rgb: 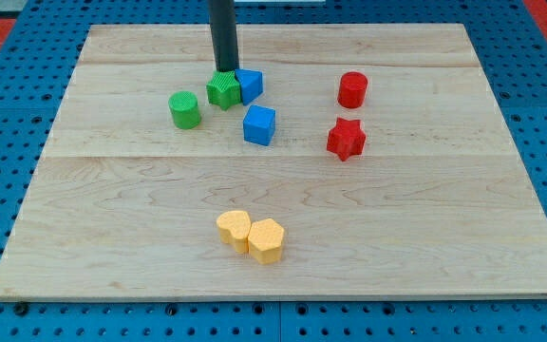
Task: Move the triangle into the blue cube
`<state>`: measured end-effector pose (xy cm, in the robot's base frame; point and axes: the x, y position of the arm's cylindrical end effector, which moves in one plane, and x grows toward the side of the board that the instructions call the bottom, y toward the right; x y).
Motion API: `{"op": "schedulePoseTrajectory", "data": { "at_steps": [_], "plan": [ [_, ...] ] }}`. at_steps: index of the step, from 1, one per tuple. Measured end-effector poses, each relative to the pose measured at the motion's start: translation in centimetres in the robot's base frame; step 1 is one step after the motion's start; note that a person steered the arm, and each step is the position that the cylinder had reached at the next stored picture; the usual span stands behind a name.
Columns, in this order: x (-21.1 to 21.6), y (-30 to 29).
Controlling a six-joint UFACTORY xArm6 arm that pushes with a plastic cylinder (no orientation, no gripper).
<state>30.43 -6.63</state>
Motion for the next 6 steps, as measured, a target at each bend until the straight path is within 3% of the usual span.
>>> {"op": "schedulePoseTrajectory", "data": {
  "at_steps": [1,2,3,4,6],
  "plan": [
    [3.1,4.0],
    [2.9,3.6],
    [-0.1,4.0],
    [0.4,13.3],
    [4.8,8.7]
  ]
}}
